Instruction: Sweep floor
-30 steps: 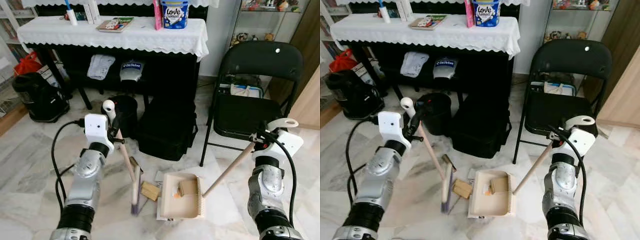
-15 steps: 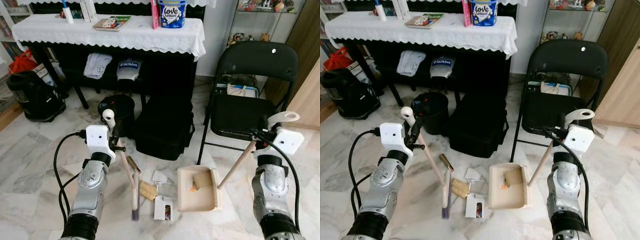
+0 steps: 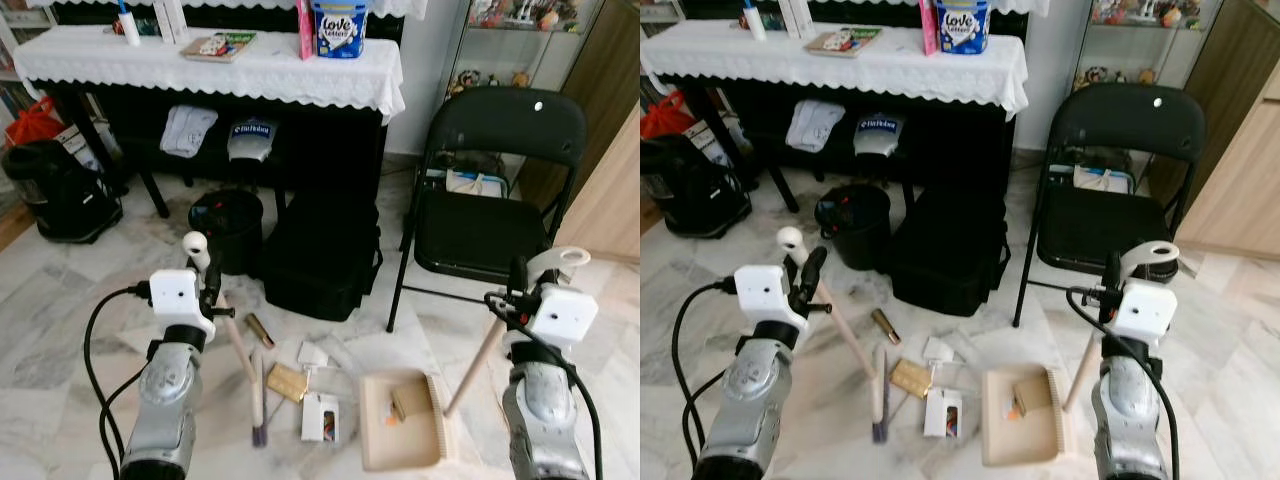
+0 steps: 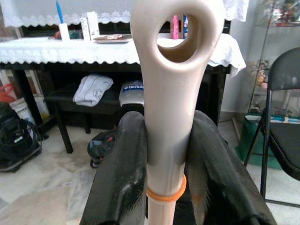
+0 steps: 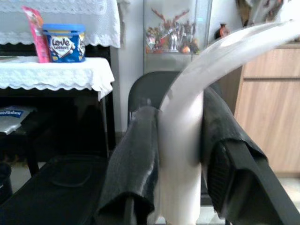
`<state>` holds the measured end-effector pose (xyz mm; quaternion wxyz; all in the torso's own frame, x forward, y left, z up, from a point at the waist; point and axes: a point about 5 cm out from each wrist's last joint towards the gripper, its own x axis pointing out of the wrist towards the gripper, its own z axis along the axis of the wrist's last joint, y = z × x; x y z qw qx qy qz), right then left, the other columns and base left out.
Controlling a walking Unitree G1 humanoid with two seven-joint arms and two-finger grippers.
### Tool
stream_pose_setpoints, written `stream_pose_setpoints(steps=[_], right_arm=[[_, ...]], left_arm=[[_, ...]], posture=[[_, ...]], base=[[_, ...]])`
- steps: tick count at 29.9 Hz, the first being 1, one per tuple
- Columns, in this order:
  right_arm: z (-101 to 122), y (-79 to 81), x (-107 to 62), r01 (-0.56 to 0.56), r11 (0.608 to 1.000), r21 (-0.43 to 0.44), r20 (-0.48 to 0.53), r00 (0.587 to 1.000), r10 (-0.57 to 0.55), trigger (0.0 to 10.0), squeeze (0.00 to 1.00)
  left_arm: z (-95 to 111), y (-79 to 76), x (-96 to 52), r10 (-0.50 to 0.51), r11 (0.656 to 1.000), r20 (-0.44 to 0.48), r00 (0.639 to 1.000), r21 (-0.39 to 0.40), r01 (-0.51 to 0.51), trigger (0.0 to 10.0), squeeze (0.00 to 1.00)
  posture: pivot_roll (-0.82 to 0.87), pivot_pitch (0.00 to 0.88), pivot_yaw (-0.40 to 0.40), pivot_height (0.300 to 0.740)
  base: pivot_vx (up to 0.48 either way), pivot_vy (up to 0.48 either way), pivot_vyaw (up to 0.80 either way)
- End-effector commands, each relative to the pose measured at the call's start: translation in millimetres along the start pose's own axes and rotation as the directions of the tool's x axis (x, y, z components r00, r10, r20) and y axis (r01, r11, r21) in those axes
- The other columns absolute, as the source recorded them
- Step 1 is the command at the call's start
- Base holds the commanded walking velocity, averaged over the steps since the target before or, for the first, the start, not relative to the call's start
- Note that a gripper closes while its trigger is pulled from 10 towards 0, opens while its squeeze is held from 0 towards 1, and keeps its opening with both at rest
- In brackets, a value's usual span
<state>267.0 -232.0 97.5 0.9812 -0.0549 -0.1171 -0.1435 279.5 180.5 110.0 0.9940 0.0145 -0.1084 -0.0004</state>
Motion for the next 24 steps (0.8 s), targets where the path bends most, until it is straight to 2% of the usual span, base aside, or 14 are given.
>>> stream_pose_setpoints(steps=[1,10,13,17,24], right_arm=[[16,-1.0,6.0,0.015,1.000,0.005,0.067,0.998,-0.015,10.0,0.00],[22,-1.5,7.2,0.026,1.000,0.001,0.059,0.998,-0.026,10.0,0.00],[24,2.3,8.2,0.000,1.000,0.010,0.065,0.998,-0.001,10.0,0.00],[25,2.9,9.6,0.000,1.000,0.011,0.064,0.998,-0.001,10.0,0.00],[26,3.0,8.9,0.002,1.000,0.016,0.057,0.998,-0.003,10.0,0.00]], left_arm=[[11,-0.3,-0.3,-0.019,0.999,0.044,0.999,0.031,0.018,10.0,0.00],[16,-7.3,0.5,-0.001,1.000,0.058,0.998,0.020,0.000,10.0,0.00],[15,-10.8,2.8,-0.029,0.999,0.057,0.998,0.043,0.027,10.0,0.00],[15,-11.7,2.8,-0.023,0.999,0.051,0.998,0.039,0.021,10.0,0.00],[13,-12.5,5.9,-0.023,0.999,0.036,0.999,0.049,0.021,10.0,0.00]], posture=[[-0.02,0.000,-0.009,0.740],[-0.02,0.000,-0.015,0.740],[-0.02,0.000,-0.017,0.740],[-0.02,0.000,-0.012,0.740],[-0.03,0.000,-0.003,0.740]], base=[[0.000,0.000,0.00],[0.000,0.000,0.00],[0.000,0.000,0.00],[0.000,0.000,0.49],[0.000,0.000,0.79]])
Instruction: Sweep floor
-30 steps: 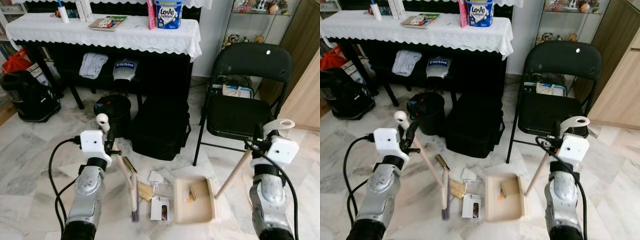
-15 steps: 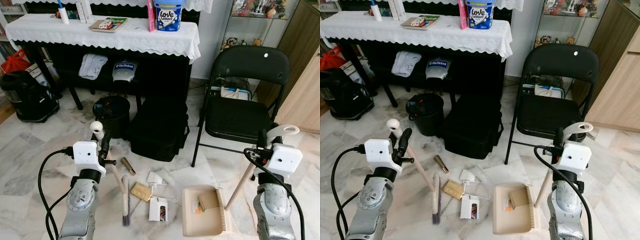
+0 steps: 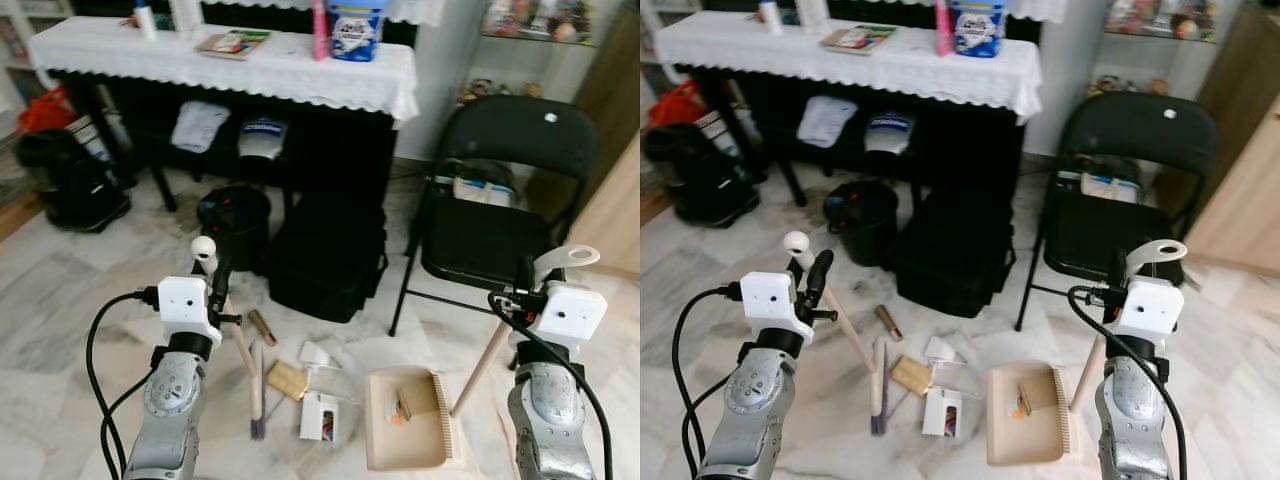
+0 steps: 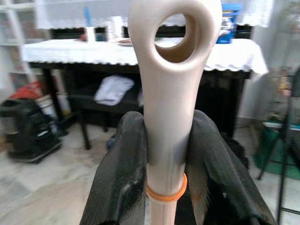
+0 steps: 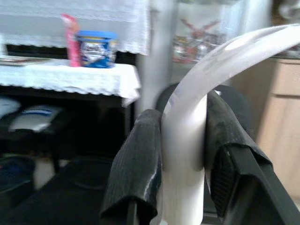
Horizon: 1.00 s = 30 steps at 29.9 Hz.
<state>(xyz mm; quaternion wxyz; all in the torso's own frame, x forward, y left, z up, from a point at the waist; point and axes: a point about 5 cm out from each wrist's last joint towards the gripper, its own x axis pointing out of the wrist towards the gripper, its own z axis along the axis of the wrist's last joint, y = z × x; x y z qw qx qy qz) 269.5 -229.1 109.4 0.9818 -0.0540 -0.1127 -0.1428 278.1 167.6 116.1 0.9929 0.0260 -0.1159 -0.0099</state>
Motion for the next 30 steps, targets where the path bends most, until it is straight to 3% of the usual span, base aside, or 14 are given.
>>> stream_pose_setpoints(steps=[1,8,30], right_arm=[[14.4,0.4,4.6,0.006,1.000,0.019,0.066,0.998,-0.008,10.0,0.00],[14.1,-2.3,4.9,0.034,0.997,0.068,0.056,0.998,-0.037,10.0,0.00],[15.4,-1.6,2.2,0.007,0.997,0.074,0.050,0.999,-0.010,10.0,0.00]], left_arm=[[5.4,-0.5,6.9,-0.005,0.999,0.017,1.000,0.032,0.004,10.0,0.00],[5.6,0.1,8.3,-0.005,0.999,0.012,1.000,0.049,0.005,10.0,0.00],[-2.3,2.6,-0.9,-0.004,0.997,-0.031,0.999,0.074,0.007,10.0,0.00]], posture=[[-0.04,0.000,0.003,0.740],[-0.03,0.000,0.003,0.740],[-0.03,0.000,-0.007,0.740]], base=[[0.000,0.000,0.79],[0.000,0.000,0.79],[0.000,0.000,0.79]])
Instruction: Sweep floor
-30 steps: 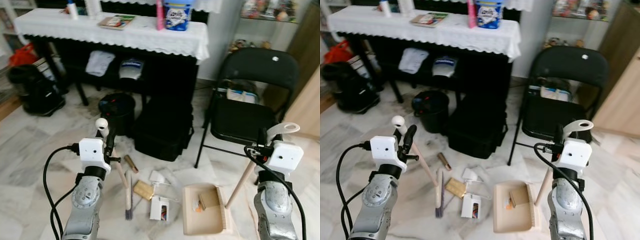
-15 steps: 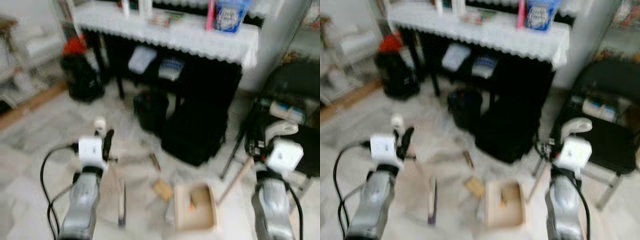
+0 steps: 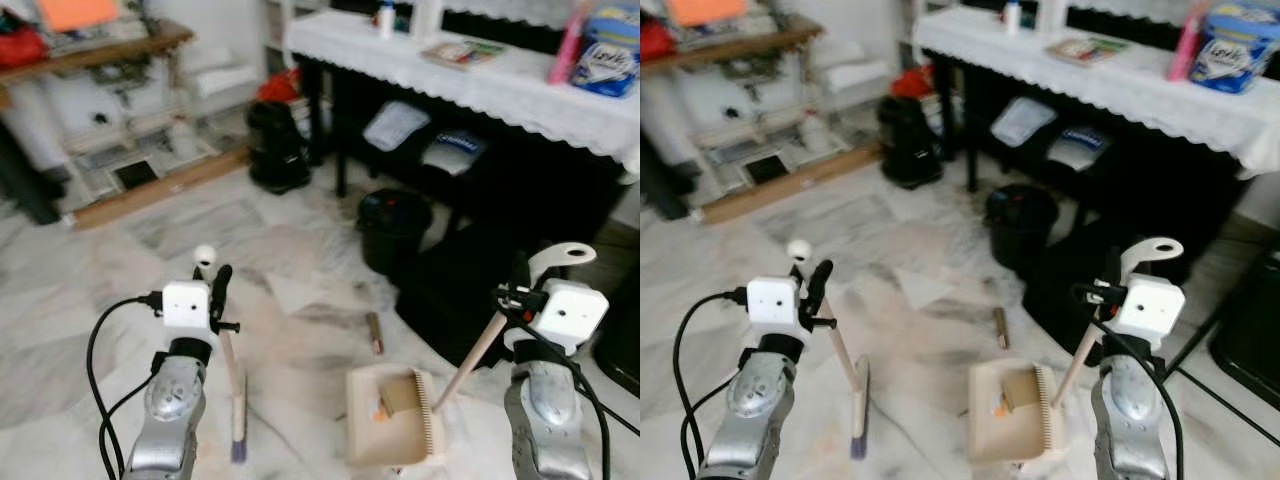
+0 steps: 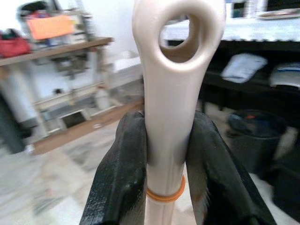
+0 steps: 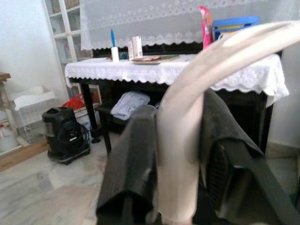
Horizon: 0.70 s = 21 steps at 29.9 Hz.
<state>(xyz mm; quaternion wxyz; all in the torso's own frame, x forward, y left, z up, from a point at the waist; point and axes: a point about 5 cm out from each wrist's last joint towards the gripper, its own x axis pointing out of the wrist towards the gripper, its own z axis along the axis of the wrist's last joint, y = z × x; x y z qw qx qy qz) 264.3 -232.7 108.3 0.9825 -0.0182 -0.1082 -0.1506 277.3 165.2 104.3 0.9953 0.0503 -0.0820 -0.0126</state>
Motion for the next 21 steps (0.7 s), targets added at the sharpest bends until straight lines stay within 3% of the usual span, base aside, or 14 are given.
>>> stream_pose_setpoints(steps=[1,21], right_arm=[[15.8,4.5,6.0,-0.017,1.000,0.007,0.070,0.997,0.016,10.0,0.00],[18.5,3.9,4.8,-0.022,1.000,0.006,0.064,0.998,0.022,10.0,0.00]], left_arm=[[8.7,6.1,1.9,0.008,1.000,0.037,0.999,0.028,-0.009,10.0,0.00],[4.5,7.8,-3.9,0.035,0.999,0.004,0.999,0.025,-0.035,10.0,0.00]], posture=[[-0.03,0.000,-0.007,0.740],[-0.03,0.000,-0.001,0.740]], base=[[0.000,0.000,0.79],[0.000,0.000,0.79]])
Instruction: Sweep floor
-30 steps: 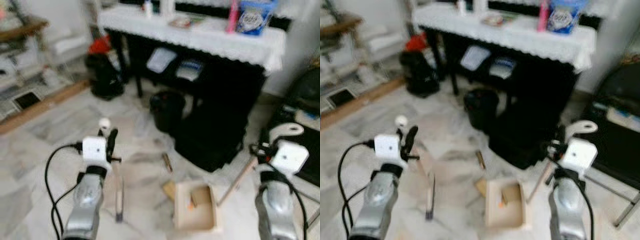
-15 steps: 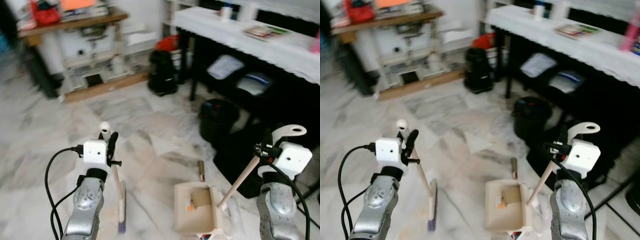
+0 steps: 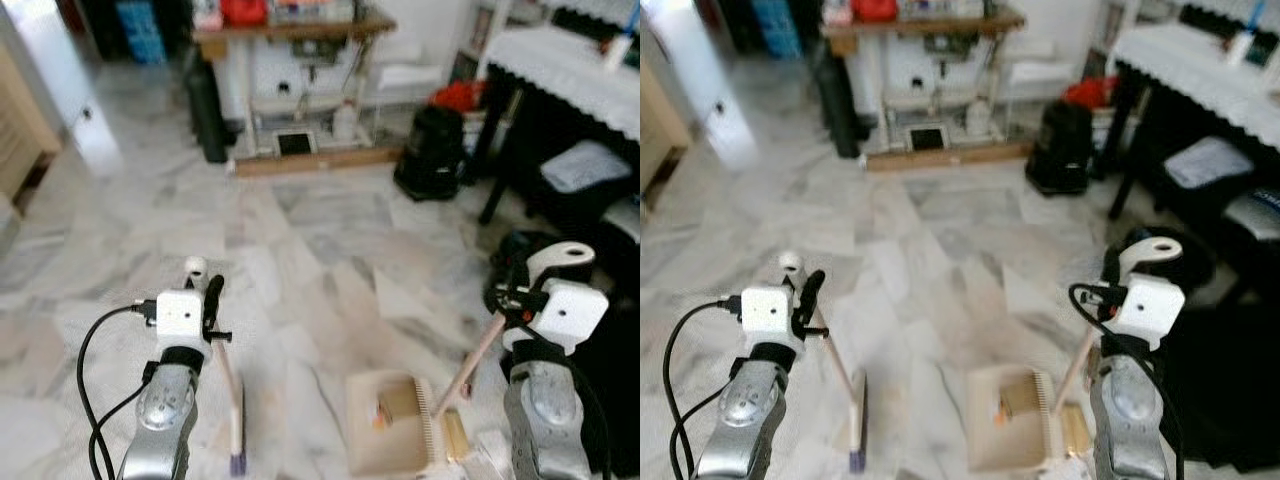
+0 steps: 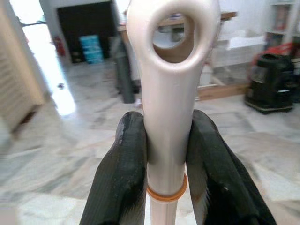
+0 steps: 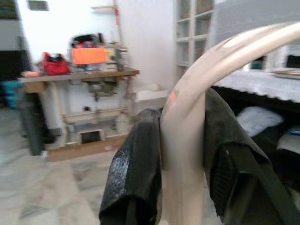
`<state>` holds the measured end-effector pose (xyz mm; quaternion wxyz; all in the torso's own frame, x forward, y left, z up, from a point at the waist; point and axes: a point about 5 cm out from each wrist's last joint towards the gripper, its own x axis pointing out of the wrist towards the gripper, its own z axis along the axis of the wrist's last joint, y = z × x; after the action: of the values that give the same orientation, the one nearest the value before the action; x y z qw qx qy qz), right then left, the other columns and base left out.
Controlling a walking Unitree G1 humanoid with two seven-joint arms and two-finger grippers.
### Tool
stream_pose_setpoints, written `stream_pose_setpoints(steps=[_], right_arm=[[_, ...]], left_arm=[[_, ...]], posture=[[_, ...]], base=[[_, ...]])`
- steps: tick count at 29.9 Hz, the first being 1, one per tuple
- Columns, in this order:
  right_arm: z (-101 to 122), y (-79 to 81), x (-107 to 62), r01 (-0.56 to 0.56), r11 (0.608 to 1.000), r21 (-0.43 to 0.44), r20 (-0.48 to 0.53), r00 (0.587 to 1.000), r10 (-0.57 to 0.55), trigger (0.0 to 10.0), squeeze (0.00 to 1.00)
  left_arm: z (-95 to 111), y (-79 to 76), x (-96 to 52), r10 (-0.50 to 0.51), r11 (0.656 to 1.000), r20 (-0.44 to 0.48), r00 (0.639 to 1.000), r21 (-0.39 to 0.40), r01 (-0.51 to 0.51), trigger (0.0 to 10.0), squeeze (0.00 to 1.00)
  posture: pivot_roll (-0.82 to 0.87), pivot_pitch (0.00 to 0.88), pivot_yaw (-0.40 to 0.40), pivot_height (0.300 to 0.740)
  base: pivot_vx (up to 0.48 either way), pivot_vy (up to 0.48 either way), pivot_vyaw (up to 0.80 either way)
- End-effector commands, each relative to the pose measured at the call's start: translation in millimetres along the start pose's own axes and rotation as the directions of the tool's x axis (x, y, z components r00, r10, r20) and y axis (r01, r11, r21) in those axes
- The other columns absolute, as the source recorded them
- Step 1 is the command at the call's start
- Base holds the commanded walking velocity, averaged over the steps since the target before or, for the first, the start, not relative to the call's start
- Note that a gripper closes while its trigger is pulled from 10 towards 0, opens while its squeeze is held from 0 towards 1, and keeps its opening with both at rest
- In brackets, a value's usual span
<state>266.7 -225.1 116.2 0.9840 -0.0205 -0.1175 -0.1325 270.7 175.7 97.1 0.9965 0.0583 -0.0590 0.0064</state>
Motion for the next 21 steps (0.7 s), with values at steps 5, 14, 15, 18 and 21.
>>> stream_pose_setpoints(steps=[5,14,15,18,21], right_arm=[[12.4,-3.3,2.9,0.012,1.000,0.006,0.047,0.999,-0.013,10.0,0.00],[13.3,-2.0,1.1,0.012,1.000,0.009,0.046,0.999,-0.012,10.0,0.00],[13.3,-2.0,1.1,0.012,1.000,0.009,0.046,0.999,-0.012,10.0,0.00],[14.6,-1.8,0.6,0.009,1.000,0.009,0.049,0.999,-0.009,10.0,0.00],[14.9,-1.1,1.1,0.003,1.000,0.010,0.049,0.999,-0.003,10.0,0.00]], left_arm=[[10.7,-2.3,1.0,0.001,1.000,0.044,0.999,0.005,-0.001,10.0,0.00],[10.8,-1.6,0.3,0.000,1.000,0.039,0.999,0.009,0.000,10.0,0.00],[10.8,-1.6,0.3,0.000,1.000,0.039,0.999,0.009,0.000,10.0,0.00],[10.3,1.5,-0.2,0.011,1.000,0.035,0.999,0.016,-0.012,10.0,0.00],[11.0,2.5,0.3,0.006,1.000,0.038,0.999,0.025,-0.007,10.0,0.00]], posture=[[-0.03,0.000,0.006,0.740],[-0.03,0.000,0.010,0.740],[-0.03,0.000,0.010,0.740],[-0.04,0.000,0.010,0.740],[-0.03,0.000,0.008,0.740]], base=[[0.000,0.000,0.80],[0.000,0.000,0.79],[0.000,0.000,0.79],[0.000,0.000,0.79],[0.000,0.000,0.79]])
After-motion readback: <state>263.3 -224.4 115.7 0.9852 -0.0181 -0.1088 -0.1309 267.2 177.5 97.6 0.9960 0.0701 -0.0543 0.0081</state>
